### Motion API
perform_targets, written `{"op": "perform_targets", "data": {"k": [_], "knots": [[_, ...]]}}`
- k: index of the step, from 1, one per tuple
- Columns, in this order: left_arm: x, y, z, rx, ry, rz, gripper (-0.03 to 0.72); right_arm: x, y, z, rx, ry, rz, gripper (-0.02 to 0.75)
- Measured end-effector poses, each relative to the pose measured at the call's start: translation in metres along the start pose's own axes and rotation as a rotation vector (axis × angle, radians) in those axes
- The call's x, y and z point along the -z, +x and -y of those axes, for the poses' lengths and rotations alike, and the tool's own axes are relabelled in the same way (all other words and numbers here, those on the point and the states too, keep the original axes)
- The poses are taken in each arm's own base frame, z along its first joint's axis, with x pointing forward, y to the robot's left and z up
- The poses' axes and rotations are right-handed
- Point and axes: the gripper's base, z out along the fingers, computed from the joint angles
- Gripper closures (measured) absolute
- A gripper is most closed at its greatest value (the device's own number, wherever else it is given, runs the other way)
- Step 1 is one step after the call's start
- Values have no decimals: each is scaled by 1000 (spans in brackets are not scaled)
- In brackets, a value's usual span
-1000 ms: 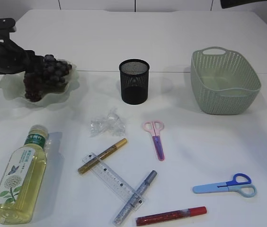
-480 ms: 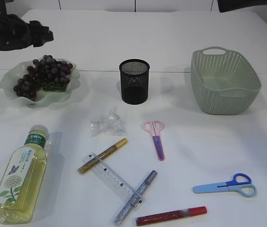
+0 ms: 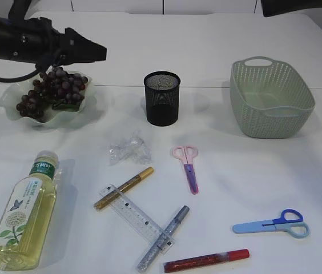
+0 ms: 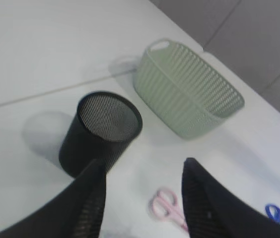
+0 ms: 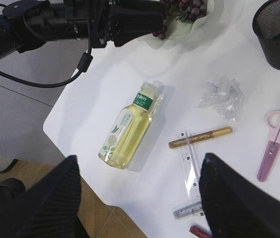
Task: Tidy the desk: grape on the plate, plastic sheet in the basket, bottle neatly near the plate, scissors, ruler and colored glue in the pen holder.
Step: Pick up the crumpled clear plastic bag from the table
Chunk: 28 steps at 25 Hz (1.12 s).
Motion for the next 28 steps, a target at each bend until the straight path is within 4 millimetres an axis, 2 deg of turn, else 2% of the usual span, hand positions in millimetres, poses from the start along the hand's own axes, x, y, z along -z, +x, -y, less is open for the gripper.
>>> {"op": "perform_targets", "data": {"k": [4, 9, 12, 18, 22, 28], "knots": [[5, 9, 10, -44, 23, -157, 313, 0, 0, 0, 0, 0, 0, 163], [25, 8, 32, -65, -21, -330, 306, 0, 0, 0, 0, 0, 0, 163], [41, 4, 48, -42, -69, -413, 305, 0, 0, 0, 0, 0, 0, 163], [84, -12, 86, 40, -173, -448, 304, 0, 0, 0, 0, 0, 0, 163], [105, -7, 94, 135, -288, -552, 304, -1, 0, -2, 4, -6, -2, 163], [121, -6, 95, 199, -437, -595, 305, -17, 5, -25, 60, -69, -55, 163]]}}
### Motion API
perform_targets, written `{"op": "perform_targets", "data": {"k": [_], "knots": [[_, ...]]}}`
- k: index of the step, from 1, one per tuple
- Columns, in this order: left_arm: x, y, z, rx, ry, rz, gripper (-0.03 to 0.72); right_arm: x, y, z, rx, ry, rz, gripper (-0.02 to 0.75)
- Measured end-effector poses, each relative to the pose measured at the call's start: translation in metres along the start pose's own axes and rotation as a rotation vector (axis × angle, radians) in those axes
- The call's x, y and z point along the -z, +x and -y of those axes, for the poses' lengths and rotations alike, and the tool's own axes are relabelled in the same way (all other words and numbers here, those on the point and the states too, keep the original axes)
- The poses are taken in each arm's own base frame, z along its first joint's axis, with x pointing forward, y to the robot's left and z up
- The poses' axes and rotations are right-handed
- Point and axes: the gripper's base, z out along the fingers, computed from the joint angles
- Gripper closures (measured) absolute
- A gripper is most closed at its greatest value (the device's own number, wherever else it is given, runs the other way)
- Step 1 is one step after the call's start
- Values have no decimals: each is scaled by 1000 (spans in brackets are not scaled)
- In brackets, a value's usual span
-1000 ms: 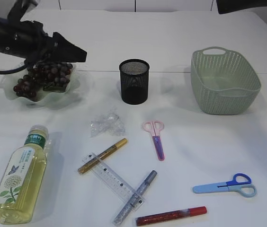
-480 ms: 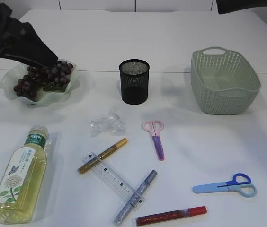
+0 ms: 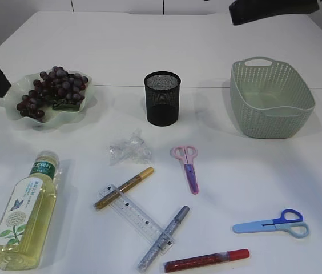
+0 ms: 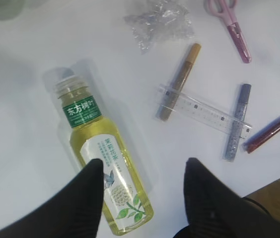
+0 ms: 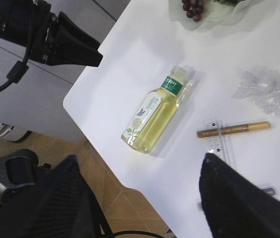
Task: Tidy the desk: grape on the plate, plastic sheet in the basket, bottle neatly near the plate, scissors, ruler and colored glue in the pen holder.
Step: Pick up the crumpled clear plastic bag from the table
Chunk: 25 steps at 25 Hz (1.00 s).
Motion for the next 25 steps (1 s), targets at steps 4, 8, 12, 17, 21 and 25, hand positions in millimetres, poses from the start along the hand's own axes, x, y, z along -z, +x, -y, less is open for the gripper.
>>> {"op": "perform_targets", "data": {"k": [4, 8, 12, 17, 21, 25], "knots": [[16, 8, 0, 39, -74, 26, 305, -6, 1, -8, 19, -22, -18, 163], [26, 27, -1, 77, -138, 24, 305, -7, 2, -10, 25, -28, -23, 163], [36, 46, 4, 91, -145, 39, 305, -7, 2, -10, 25, -28, -23, 163], [53, 65, 12, 89, -149, 89, 306, -8, 2, -9, 44, -28, -26, 163], [72, 81, 21, 95, -150, 159, 306, -25, 1, -2, 61, -34, -72, 163], [96, 99, 31, 85, -151, 250, 306, -60, 5, 4, 87, -11, -182, 163]]}}
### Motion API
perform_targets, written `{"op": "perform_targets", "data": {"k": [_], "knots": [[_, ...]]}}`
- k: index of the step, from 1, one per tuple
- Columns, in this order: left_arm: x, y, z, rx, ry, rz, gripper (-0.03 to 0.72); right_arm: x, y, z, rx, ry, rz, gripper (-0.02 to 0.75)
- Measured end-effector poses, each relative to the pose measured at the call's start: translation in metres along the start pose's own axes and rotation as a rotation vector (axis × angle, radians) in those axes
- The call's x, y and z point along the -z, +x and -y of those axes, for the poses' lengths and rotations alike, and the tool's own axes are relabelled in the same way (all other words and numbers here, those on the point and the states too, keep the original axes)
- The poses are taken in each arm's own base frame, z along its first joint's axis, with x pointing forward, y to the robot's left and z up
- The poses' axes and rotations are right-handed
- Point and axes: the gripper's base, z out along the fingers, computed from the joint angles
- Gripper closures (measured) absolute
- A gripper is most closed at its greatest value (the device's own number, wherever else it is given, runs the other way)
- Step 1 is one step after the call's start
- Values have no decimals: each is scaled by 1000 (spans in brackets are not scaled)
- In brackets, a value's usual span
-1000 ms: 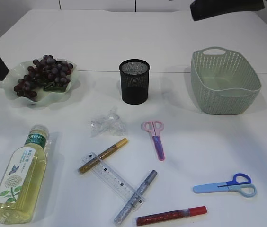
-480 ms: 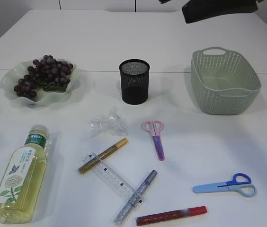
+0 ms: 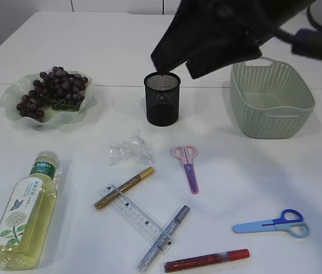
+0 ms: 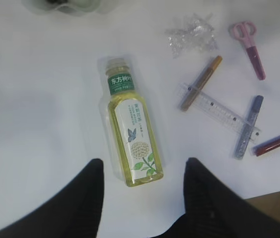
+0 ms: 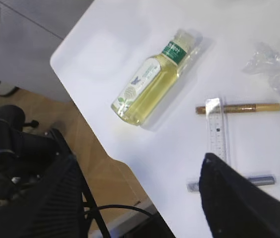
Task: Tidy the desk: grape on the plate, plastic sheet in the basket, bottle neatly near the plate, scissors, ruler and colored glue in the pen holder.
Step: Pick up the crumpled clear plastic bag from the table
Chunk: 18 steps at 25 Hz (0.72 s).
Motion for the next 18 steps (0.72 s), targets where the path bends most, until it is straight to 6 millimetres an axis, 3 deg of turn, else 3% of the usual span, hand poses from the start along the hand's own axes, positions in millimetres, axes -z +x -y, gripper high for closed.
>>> {"op": "perform_targets", "data": {"k": [8, 12, 18], "knots": [[35, 20, 6, 6, 8, 108, 307, -53, -26, 13, 83, 271, -184, 163], [38, 22, 6, 11, 9, 118, 307, -79, -42, 30, 77, 328, -217, 163], [38, 22, 8, 15, 23, 116, 307, -116, -50, 64, 38, 403, -278, 163]]}}
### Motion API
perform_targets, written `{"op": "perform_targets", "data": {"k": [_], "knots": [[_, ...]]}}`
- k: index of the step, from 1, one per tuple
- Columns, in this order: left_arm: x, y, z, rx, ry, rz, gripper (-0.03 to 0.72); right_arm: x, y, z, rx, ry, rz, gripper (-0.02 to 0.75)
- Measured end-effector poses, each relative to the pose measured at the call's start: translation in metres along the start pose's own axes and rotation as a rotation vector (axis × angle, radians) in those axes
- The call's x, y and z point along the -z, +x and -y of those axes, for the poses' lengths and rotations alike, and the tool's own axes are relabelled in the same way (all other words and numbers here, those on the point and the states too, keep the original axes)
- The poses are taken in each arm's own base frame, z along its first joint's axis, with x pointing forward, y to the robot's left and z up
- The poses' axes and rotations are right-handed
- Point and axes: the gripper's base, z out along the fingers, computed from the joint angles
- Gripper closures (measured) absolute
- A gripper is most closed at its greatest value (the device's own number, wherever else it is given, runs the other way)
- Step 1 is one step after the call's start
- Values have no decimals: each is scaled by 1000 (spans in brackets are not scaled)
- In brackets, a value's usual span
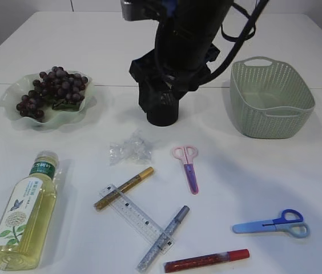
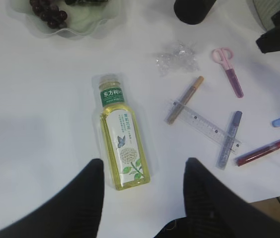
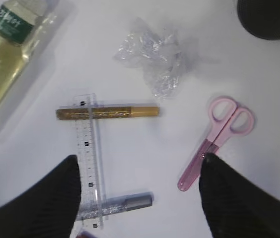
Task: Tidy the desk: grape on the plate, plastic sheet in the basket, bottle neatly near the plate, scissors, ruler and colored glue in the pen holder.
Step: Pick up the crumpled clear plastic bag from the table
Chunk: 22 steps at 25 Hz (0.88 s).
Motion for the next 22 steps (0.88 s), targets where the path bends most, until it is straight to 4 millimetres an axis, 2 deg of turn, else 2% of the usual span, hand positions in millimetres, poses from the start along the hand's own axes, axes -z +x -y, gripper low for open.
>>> {"op": "perform_targets", "data": {"k": [9, 22], "knots": [[0, 0, 0, 1, 2, -2, 308, -56, -12, 15, -27, 18, -74, 163], [-7, -3, -1, 6, 2, -24, 309, -100, -38, 24, -37, -6, -27, 163]]}}
